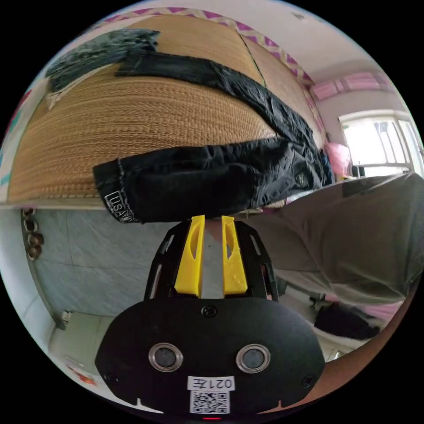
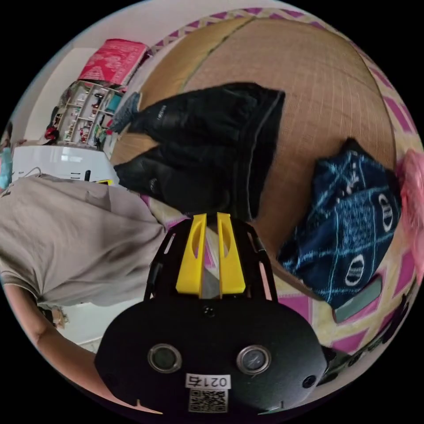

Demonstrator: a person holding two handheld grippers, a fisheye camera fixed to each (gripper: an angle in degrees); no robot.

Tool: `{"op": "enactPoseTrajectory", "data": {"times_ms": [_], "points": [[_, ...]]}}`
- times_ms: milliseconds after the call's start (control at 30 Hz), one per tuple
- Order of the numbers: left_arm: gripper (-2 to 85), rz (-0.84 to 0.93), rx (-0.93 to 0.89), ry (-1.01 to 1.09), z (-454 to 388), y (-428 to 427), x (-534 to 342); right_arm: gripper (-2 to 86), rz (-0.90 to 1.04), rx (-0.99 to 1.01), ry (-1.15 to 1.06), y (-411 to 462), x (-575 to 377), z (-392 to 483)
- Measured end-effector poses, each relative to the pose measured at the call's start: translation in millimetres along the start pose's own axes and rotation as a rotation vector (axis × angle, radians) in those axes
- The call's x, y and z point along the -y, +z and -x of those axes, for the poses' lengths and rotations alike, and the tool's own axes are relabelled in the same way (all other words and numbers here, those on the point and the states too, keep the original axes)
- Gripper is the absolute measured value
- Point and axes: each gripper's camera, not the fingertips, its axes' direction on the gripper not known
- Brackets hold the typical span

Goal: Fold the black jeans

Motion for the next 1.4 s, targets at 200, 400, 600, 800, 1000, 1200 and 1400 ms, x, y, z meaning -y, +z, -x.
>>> {"op": "enactPoseTrajectory", "data": {"times_ms": [200,400,600,800,1000,1200,1400], "points": [[8.3,-0.156,0.207,0.057,-22.8,1.2,38.7,5.5,-0.004,0.04,-0.194,21.1,73.2,67.0],[11.4,0.182,0.395,0.399,-52.6,82.9,124.6,4.9,0.05,0.044,-0.305,22.9,121.8,129.0],[0.0,0.239,0.293,0.427,-44.2,81.8,153.2,4.0,0.045,0.02,-0.291,4.6,133.8,174.0],[-0.9,0.32,0.309,0.566,-58.7,90.6,218.4,3.7,0.067,-0.009,-0.266,6.9,149.7,216.3],[-1.0,0.426,0.349,0.514,-36.5,119.2,274.3,5.1,0.184,-0.144,-0.278,54.1,163.5,264.0],[-1.0,0.343,0.295,0.396,-19.0,113.0,258.4,5.7,0.412,-0.349,-0.224,145.8,122.3,290.8],[-1.0,0.211,0.477,0.201,13.6,77.5,220.3,4.5,0.405,-0.486,-0.166,158.6,76.0,333.2]]}}
